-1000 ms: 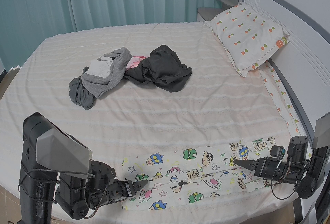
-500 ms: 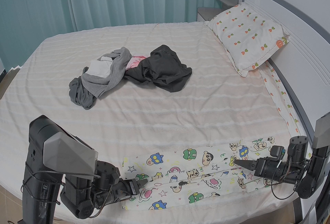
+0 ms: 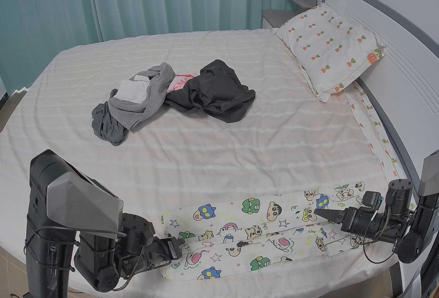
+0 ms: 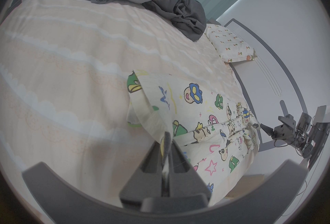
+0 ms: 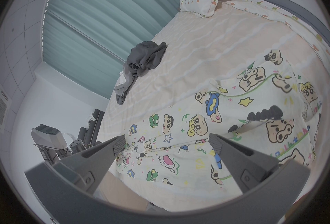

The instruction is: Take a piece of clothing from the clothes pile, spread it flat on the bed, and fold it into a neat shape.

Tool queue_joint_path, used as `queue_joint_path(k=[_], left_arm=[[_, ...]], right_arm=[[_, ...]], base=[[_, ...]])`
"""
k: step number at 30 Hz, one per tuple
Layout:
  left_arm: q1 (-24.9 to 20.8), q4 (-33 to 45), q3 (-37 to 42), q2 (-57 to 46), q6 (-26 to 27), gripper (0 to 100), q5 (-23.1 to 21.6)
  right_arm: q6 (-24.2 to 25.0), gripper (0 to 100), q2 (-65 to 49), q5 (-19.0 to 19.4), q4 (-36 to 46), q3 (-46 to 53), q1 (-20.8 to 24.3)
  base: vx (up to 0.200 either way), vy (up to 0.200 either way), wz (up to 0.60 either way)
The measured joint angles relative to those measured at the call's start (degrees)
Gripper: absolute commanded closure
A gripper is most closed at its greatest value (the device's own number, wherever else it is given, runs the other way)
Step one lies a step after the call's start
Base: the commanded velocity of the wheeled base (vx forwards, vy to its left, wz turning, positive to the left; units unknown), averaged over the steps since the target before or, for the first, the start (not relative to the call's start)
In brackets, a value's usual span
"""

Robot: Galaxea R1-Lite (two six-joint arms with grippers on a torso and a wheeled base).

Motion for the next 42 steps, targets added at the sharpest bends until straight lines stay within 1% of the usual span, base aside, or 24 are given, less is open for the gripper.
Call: queue_joint_path(k=[7, 13, 18, 21, 30, 31, 42], left_arm=[[1.22, 0.02, 1.90, -2.43, -0.24, 100, 0.05], [3.34, 0.00, 3.30, -4.72, -0.57, 100, -0.41], [5.19, 0.02, 3.97, -6.35, -1.67, 100, -0.73], [6.49, 0.02, 4.83, -7.23, -2.00, 100, -1.87], [5.83, 0.02, 4.30, -7.53, -1.87, 100, -2.41], [5.71, 0.02, 4.04, -7.41, -1.84, 0, -2.40], [3.71, 0.02, 1.57, -3.06, -1.45, 0, -2.33]], right_arm=[[0.46, 0, -1.28, 0.68, 0.00, 0.00, -0.57], [2.79, 0, -2.84, 0.82, 0.00, -0.20, -1.71], [3.06, 0, -3.56, 0.82, 0.00, -0.56, -2.17], [3.12, 0, -3.75, 0.82, -0.02, -0.78, -2.22], [3.15, 0, -3.73, 0.82, -0.02, -0.85, -2.23], [3.15, 0, -3.73, 0.84, 0.00, -0.83, -2.22], [3.10, 0, -3.54, 0.84, 0.00, -0.61, -2.11]], base=[[0.000, 0.000, 0.00], [0.000, 0.000, 0.00], [0.000, 0.000, 0.00], [0.000, 0.000, 0.00], [0.000, 0.000, 0.00], [0.000, 0.000, 0.00], [0.000, 0.000, 0.00]])
